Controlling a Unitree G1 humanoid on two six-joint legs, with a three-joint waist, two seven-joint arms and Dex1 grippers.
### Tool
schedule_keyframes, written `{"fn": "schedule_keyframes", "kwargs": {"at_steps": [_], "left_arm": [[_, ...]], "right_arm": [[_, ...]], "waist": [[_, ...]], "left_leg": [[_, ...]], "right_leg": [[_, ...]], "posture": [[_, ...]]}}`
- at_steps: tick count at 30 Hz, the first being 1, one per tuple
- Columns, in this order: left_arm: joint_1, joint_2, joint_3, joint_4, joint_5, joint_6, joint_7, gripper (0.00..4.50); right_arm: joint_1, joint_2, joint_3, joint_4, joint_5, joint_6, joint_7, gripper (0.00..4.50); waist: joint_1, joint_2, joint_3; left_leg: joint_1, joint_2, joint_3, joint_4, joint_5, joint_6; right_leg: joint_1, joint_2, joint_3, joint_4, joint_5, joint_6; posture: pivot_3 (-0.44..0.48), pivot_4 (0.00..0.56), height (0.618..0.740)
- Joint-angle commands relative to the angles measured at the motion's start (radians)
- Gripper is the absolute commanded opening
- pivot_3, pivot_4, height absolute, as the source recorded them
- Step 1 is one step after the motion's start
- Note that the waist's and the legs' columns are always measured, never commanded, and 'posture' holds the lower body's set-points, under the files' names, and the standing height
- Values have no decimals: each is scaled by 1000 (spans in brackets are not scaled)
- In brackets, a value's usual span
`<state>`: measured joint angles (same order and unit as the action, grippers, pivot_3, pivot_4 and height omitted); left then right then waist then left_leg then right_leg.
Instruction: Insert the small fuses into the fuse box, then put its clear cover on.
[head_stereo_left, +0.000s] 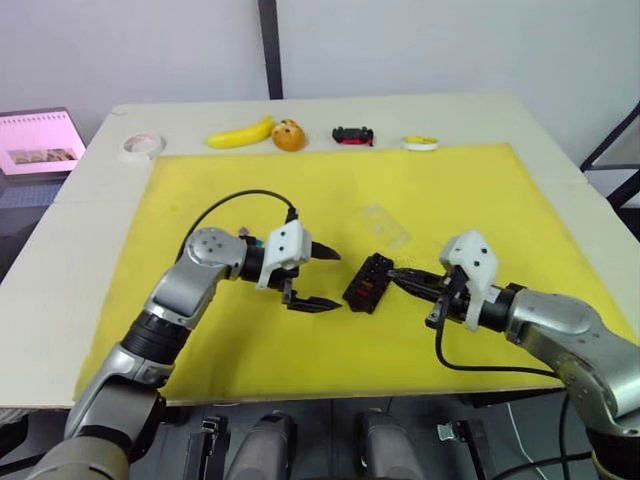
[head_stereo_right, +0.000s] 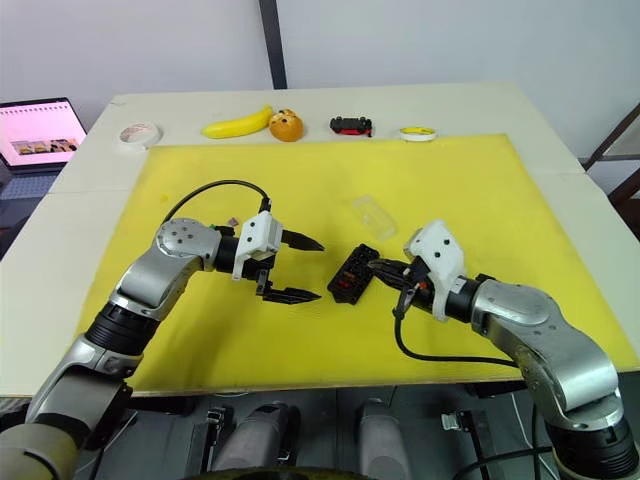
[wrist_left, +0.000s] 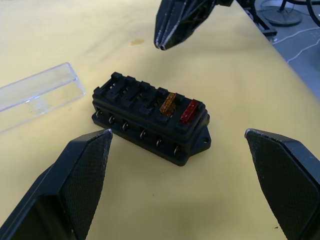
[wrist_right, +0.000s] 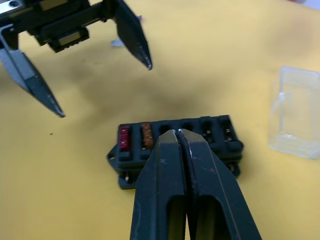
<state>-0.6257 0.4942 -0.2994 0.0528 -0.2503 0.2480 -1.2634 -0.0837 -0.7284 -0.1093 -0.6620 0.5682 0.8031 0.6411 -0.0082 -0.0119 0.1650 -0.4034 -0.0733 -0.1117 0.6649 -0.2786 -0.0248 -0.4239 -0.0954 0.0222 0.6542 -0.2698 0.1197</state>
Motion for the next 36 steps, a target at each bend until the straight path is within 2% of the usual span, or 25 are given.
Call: {"fn": "schedule_keyframes", "kwargs": {"at_steps": [1,4,7,11,13,14,23,31,36], "left_arm": [[-32,18,20,45,18,-46,-9,4500],[-74,5,11,152,57,-113,-3,4500],[-107,-26,-10,238,90,-171,-3,3636],[-135,-67,-42,341,151,-242,2,1592],[-145,-87,-51,380,170,-265,9,431],[-149,-97,-54,393,178,-271,13,60],[-150,-144,-61,406,204,-272,19,60],[-91,-116,-68,314,200,-228,4,60],[-18,-67,-67,190,181,-165,-11,60]], "right_arm": [[45,-39,-48,-33,-11,-10,5,66],[88,-86,-60,2,-47,-29,19,66],[78,-108,-13,33,-93,-13,-5,0],[19,-76,47,71,-128,5,-46,0],[-7,-66,72,86,-143,12,-56,0],[-15,-62,83,92,-150,11,-58,0],[-88,-34,165,149,-196,11,-55,0],[-163,-5,215,215,-232,1,-45,0],[-220,27,252,245,-249,-2,-30,0]], "waist": [[0,0,0],[1,0,0],[-1,0,0],[-3,0,0],[-3,0,0],[-3,0,0],[-2,0,0],[-4,0,0],[-7,0,0]], "left_leg": [[0,0,0,0,0,0],[0,0,0,0,0,0],[0,0,0,1,0,0],[0,0,0,0,0,0],[0,0,0,0,0,0],[0,0,0,0,0,0],[-1,0,0,1,0,0],[-1,0,0,1,0,-1],[0,0,0,1,1,-1]], "right_leg": [[0,0,0,0,0,0],[0,0,0,0,0,0],[0,0,0,0,0,0],[0,0,0,0,0,0],[0,0,0,0,0,0],[0,0,0,0,0,0],[0,0,0,0,0,0],[0,0,0,0,0,0],[-1,0,0,0,0,0]], "posture": [[0,150,740],[0,150,740],[0,150,740],[0,150,740],[0,150,740],[0,150,740],[0,150,740],[0,150,740],[0,150,740]]}}
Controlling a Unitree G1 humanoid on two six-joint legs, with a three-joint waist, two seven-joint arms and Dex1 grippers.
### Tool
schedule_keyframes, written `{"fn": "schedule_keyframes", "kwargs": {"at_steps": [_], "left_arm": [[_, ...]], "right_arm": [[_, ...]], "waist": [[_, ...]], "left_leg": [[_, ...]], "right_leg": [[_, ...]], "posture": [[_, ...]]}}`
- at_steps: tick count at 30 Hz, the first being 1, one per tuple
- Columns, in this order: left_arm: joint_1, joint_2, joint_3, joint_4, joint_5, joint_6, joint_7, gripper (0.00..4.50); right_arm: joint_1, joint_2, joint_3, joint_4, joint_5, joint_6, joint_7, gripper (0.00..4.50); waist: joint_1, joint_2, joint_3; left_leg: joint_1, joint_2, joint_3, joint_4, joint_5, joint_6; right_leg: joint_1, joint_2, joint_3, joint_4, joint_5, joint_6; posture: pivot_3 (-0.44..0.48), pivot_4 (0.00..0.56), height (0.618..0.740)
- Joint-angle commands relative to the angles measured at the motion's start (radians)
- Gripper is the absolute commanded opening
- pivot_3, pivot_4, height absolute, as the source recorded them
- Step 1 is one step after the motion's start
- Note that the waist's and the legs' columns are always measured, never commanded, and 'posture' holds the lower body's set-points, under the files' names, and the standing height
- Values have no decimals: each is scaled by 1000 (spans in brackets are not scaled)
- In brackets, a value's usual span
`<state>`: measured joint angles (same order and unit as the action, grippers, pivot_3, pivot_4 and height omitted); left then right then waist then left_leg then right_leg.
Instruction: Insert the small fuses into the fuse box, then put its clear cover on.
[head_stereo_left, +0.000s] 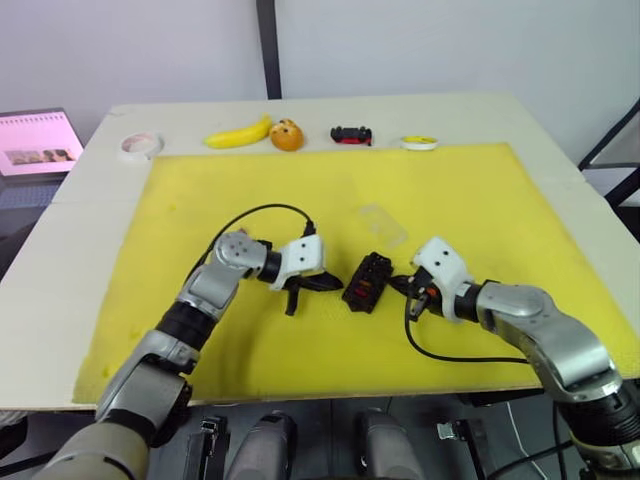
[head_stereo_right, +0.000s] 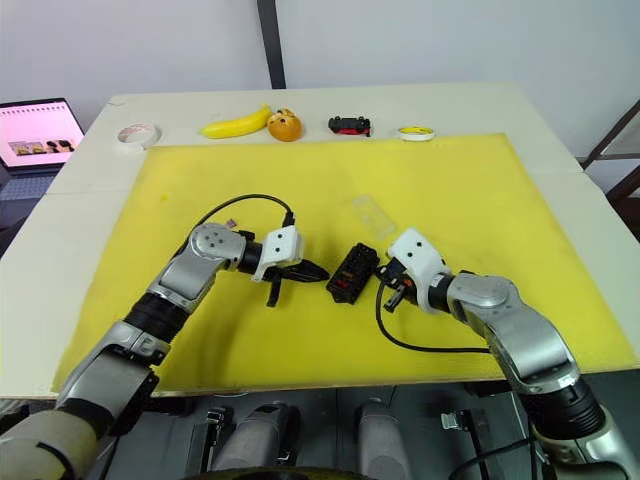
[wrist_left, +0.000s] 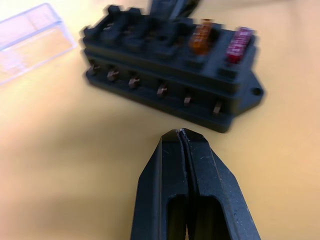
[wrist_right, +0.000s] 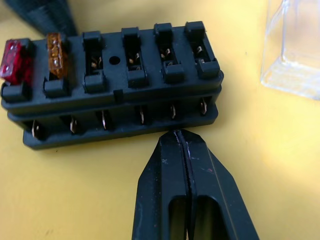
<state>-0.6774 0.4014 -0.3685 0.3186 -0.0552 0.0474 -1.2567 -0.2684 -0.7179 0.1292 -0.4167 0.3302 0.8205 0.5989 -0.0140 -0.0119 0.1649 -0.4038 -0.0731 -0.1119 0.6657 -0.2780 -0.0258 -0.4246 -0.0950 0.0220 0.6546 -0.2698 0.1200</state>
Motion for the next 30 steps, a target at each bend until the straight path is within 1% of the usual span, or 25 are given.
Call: {"fn": "schedule_keyframes", "kwargs": {"at_steps": [1,6,12,21,30], "left_arm": [[50,36,3,-101,-18,48,-19,60],[109,78,17,-193,-37,103,-6,60],[136,95,32,-240,-44,144,19,60],[112,104,55,-219,-52,154,49,60],[94,68,43,-182,-41,146,80,60]], "right_arm": [[-45,22,22,5,-15,-21,15,0],[-87,50,58,26,-27,-27,33,0],[-113,73,90,41,-40,-36,53,0],[-112,68,84,53,-53,-48,72,0],[-109,81,79,19,-38,-22,79,0]], "waist": [[-1,0,0],[-1,0,0],[0,0,0],[1,0,0],[3,0,0]], "left_leg": [[0,0,0,0,0,0],[0,0,0,0,0,0],[0,0,0,0,0,0],[0,0,0,0,0,0],[0,0,0,0,0,0]], "right_leg": [[0,0,0,0,0,0],[0,0,0,0,0,0],[0,0,0,0,0,0],[0,0,0,0,0,0],[0,0,0,0,0,0]], "posture": [[0,150,740],[0,150,740],[0,150,740],[0,150,740],[0,150,740]]}}
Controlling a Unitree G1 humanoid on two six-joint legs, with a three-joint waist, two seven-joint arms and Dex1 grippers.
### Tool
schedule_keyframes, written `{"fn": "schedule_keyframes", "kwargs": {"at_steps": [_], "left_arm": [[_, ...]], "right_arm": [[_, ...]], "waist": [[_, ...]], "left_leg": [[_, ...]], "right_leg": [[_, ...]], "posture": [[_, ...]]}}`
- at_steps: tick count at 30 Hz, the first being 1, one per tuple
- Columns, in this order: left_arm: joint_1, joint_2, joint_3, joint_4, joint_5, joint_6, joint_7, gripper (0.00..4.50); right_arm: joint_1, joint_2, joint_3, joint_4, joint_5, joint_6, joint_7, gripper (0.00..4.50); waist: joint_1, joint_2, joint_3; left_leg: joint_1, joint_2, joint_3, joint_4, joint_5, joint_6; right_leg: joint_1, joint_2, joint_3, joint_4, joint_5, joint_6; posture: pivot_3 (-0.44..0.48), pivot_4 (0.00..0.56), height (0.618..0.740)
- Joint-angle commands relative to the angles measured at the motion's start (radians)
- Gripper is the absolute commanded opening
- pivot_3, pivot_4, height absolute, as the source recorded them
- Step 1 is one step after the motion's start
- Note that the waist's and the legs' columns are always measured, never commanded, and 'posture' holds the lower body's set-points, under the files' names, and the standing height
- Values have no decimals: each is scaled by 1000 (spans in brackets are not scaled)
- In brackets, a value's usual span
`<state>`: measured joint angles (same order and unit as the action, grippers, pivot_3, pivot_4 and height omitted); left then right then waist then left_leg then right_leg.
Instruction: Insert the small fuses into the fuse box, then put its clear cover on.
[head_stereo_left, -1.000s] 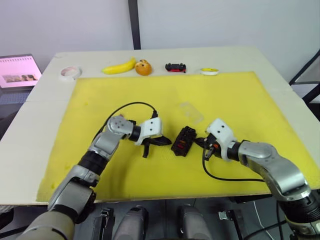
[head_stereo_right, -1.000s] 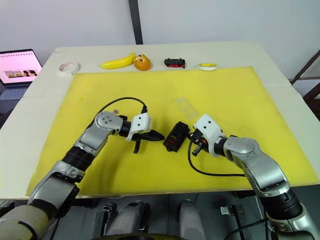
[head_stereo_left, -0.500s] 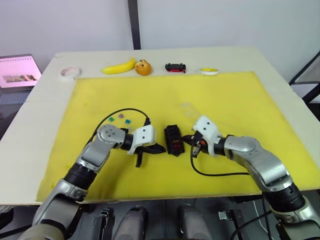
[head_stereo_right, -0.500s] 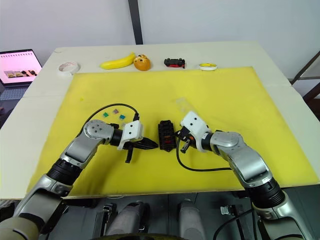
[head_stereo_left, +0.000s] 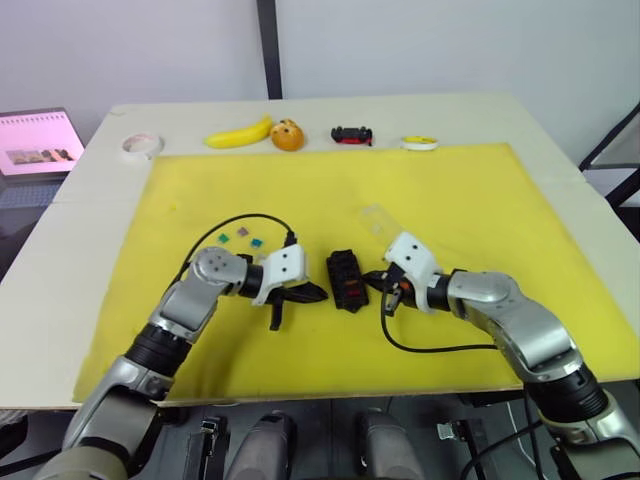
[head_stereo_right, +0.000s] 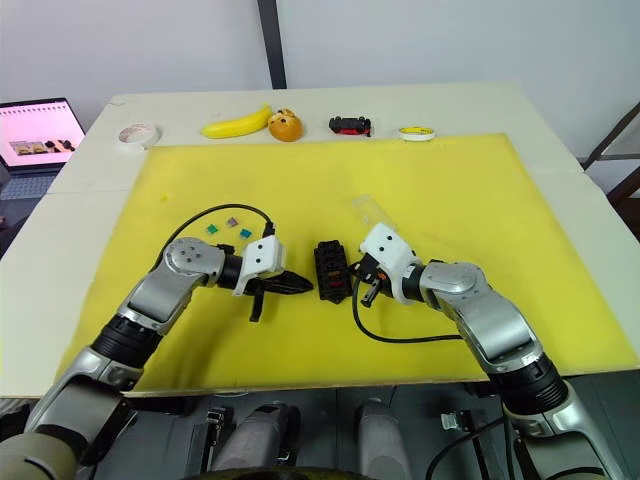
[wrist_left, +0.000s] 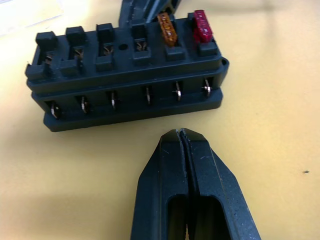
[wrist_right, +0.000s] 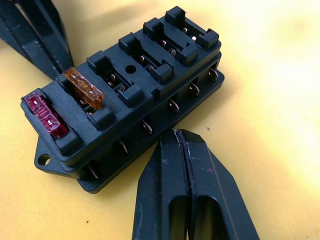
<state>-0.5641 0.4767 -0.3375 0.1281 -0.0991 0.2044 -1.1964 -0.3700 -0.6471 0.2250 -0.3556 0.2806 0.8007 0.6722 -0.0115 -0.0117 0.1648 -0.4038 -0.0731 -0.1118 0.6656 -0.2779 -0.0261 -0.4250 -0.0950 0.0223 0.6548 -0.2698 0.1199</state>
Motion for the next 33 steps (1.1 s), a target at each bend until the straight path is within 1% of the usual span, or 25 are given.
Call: {"fn": "schedule_keyframes", "kwargs": {"at_steps": [1,16,19,21,23,26,27,28,30,31,32,33], "left_arm": [[-22,-11,13,12,2,-12,23,60],[-26,-21,15,16,2,-13,39,60],[-17,8,28,3,11,0,45,60],[8,48,76,-23,-4,13,62,60],[61,78,171,-77,-63,50,104,60],[214,96,367,-251,-236,209,172,60],[257,100,411,-299,-277,239,186,567],[312,100,482,-349,-332,308,224,892],[383,101,573,-418,-405,409,289,1927],[448,102,680,-448,-471,480,331,2465],[493,103,751,-471,-517,527,361,2990],[552,103,852,-493,-585,588,393,3481]], "right_arm": [[-6,10,-18,-43,11,-2,5,0],[30,-5,-44,-81,25,20,7,0],[47,-30,-65,-89,7,1,2,0],[71,-66,-116,-103,3,-15,2,0],[103,-98,-203,-123,34,-28,17,0],[167,-132,-372,-146,122,-43,74,0],[184,-140,-412,-149,147,-43,90,0],[201,-150,-464,-144,176,-38,109,259],[227,-167,-530,-136,209,-36,134,883],[239,-183,-586,-117,231,-29,152,1381],[248,-195,-624,-103,246,-27,165,1826],[257,-211,-672,-78,266,-26,185,2337]], "waist": [[0,0,0],[1,0,0],[1,0,0],[0,0,0],[-2,0,0],[-5,0,0],[-3,0,0],[-1,0,0],[3,0,0],[5,0,0],[5,0,0],[3,0,0]], "left_leg": [[0,0,0,0,0,0],[0,0,0,0,0,0],[0,0,0,0,0,0],[0,0,0,0,0,0],[0,0,0,0,0,0],[0,1,0,-1,-1,1],[0,1,0,-2,-1,1],[0,1,0,-2,-1,1],[0,0,0,-1,-1,2],[0,0,0,-1,-2,2],[0,0,0,-1,-2,3],[0,0,0,-1,-2,3]], "right_leg": [[0,0,0,0,0,0],[0,0,0,0,0,0],[0,0,0,0,0,0],[0,0,0,0,0,0],[0,0,0,0,0,0],[-2,0,1,0,0,0],[-2,0,1,0,0,0],[-2,0,1,0,0,0],[-1,-1,1,0,0,0],[-1,-1,1,0,0,0],[0,-2,1,0,0,0],[0,-1,1,0,0,0]], "posture": [[0,150,740],[0,150,740],[0,150,740],[0,150,740],[0,150,740],[0,150,740],[0,150,740],[0,150,740],[0,150,740],[0,150,740],[0,150,740],[0,150,740]]}}
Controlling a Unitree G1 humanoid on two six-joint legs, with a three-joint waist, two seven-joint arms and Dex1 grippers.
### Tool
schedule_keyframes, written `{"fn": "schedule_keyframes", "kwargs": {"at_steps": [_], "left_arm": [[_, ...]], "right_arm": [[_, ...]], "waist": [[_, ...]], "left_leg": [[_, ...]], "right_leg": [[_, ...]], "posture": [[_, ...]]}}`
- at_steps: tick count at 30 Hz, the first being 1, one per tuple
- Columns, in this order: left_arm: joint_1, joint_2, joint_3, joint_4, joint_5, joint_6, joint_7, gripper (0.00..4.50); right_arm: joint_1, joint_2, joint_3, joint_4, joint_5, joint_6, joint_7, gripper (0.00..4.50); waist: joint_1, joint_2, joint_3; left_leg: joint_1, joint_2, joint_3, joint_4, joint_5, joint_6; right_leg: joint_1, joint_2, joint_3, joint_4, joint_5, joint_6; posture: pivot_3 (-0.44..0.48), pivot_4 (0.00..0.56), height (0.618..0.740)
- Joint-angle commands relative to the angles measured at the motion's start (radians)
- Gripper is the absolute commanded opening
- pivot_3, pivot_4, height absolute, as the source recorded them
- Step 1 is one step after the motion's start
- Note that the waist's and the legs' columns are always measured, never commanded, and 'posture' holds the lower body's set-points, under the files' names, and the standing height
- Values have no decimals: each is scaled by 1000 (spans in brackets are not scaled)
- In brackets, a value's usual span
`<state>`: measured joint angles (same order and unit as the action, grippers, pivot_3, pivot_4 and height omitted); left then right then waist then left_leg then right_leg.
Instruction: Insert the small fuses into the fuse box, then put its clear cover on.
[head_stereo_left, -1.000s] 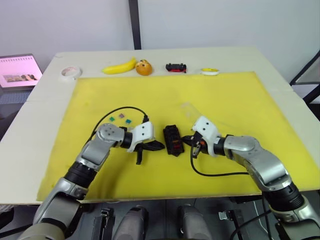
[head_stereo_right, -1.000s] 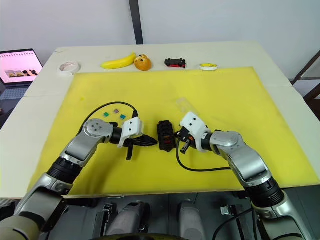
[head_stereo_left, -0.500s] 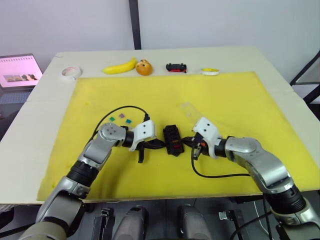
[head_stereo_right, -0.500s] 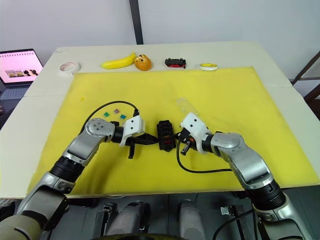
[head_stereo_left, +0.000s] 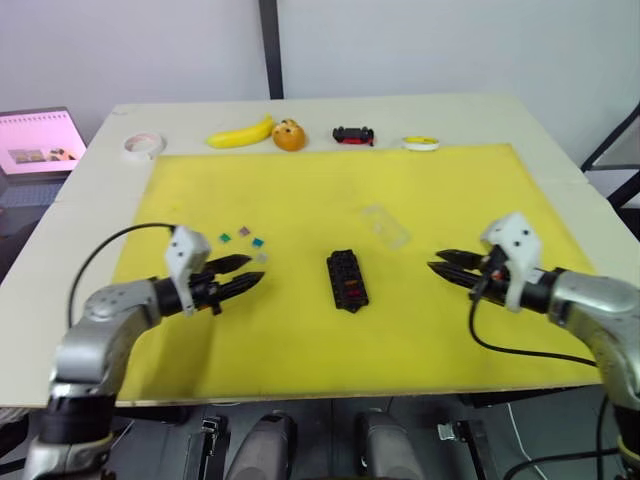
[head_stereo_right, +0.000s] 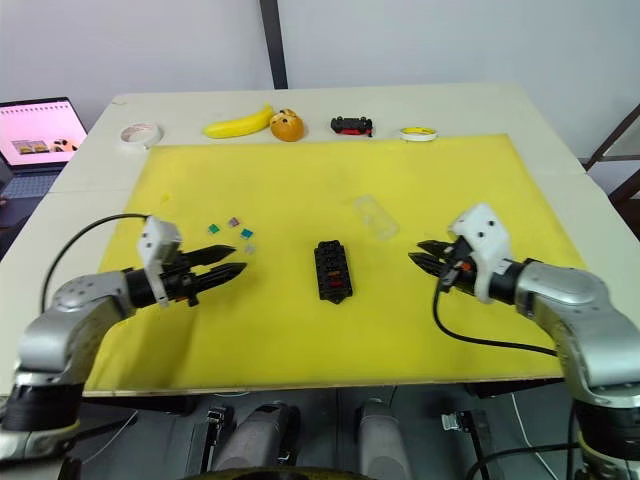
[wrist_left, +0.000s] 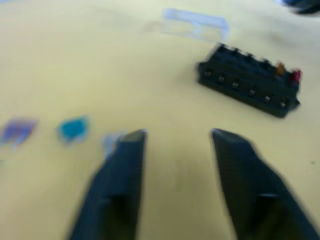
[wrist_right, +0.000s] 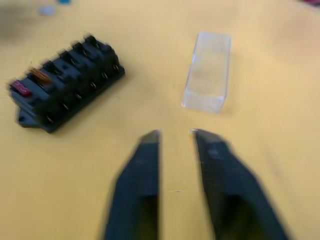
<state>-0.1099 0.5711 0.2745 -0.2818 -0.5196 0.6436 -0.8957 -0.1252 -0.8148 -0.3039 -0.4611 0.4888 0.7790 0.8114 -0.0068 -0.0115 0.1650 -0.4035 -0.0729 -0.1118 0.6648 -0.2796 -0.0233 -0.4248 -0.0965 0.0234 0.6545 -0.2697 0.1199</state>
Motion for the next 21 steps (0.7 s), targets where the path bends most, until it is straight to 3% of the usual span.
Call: {"fn": "schedule_keyframes", "kwargs": {"at_steps": [1,2,4,7,10,16,21], "left_arm": [[148,10,325,-96,-222,198,117,4096],[183,9,382,-105,-261,226,141,4477],[235,9,472,-108,-326,270,185,4500],[292,9,580,-88,-412,318,235,4500],[338,15,590,-107,-445,332,254,4500],[320,10,496,-177,-636,447,350,4500],[188,-11,359,-121,-850,539,558,4500]], "right_arm": [[18,-58,-179,52,71,-6,62,2881],[22,-70,-198,72,78,-13,74,3307],[30,-90,-216,106,82,-29,91,4424],[40,-112,-211,151,60,-64,109,4469],[26,-112,-194,175,57,-83,106,4469],[-45,-86,-113,89,151,-22,95,4469],[-128,-50,2,-40,267,48,88,4469]], "waist": [[-2,0,0],[-3,0,0],[0,0,0],[5,0,0],[12,1,0],[18,1,0],[17,1,0]], "left_leg": [[0,0,0,0,0,0],[0,0,0,0,0,0],[1,0,0,-1,0,1],[4,0,0,-1,0,0],[13,0,1,-2,-2,2],[14,1,0,-2,-2,2],[14,1,0,-2,-2,2]], "right_leg": [[0,0,0,0,0,0],[0,0,0,0,0,0],[0,0,0,0,0,0],[5,0,-1,-1,0,0],[15,0,-1,-6,0,-1],[17,-2,-1,-7,0,-1],[16,-2,0,-7,0,-1]], "posture": [[0,150,740],[0,150,740],[0,150,740],[0,150,740],[0,150,740],[0,150,740],[0,150,740]]}}
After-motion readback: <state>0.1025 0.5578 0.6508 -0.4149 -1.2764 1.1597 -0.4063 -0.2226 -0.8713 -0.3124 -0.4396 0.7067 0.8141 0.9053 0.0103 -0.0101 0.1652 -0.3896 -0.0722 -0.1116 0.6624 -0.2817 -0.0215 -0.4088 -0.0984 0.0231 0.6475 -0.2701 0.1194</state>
